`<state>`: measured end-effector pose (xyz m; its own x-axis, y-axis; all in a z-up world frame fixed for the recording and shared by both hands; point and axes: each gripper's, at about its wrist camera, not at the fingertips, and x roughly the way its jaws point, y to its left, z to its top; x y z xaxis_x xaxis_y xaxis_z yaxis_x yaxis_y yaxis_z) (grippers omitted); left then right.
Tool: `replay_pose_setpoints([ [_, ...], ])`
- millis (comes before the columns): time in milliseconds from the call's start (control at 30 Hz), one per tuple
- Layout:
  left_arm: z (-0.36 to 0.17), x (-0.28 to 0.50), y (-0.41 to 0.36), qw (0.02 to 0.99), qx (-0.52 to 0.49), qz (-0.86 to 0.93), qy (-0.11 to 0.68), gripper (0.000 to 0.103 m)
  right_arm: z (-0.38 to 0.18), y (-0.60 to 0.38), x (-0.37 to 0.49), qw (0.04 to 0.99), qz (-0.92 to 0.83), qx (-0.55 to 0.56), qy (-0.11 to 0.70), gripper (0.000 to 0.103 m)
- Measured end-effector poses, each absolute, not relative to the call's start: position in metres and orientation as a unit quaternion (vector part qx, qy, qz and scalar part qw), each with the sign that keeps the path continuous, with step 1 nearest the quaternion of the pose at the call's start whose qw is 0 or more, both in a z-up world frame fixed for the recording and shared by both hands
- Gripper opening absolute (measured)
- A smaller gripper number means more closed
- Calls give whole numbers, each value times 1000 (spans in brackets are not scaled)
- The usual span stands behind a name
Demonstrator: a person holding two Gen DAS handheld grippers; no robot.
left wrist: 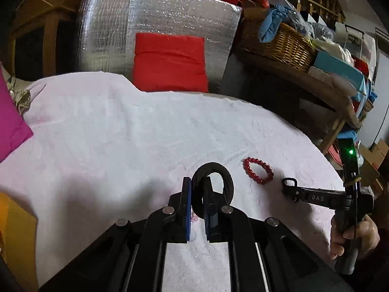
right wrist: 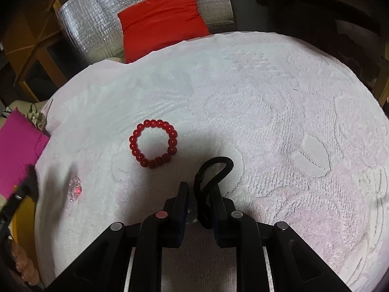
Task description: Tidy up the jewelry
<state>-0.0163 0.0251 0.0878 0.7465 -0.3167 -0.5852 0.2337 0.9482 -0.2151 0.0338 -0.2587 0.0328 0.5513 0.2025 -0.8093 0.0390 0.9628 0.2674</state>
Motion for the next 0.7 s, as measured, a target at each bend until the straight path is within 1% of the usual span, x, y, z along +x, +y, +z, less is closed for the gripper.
replay_pose_setpoints([
  [33,85,-14,30,929,-78,-138,334,9,35,-259,33,873,50,128,468,16],
  [100,78,-6,38,927,-81,-117,347,9,41,-257,31,878,61,125,458,14],
  [267,80,-13,53,931,-77,-77,349,9,61,-247,20,895,107,124,416,13],
  [333,79,-14,51,932,-66,-58,353,9,65,-241,16,895,128,127,408,13],
  [500,74,-28,53,925,-76,-47,370,9,76,-230,5,893,177,134,391,13],
  [700,80,-54,46,929,-70,-42,361,9,90,-217,-14,895,214,128,370,13],
])
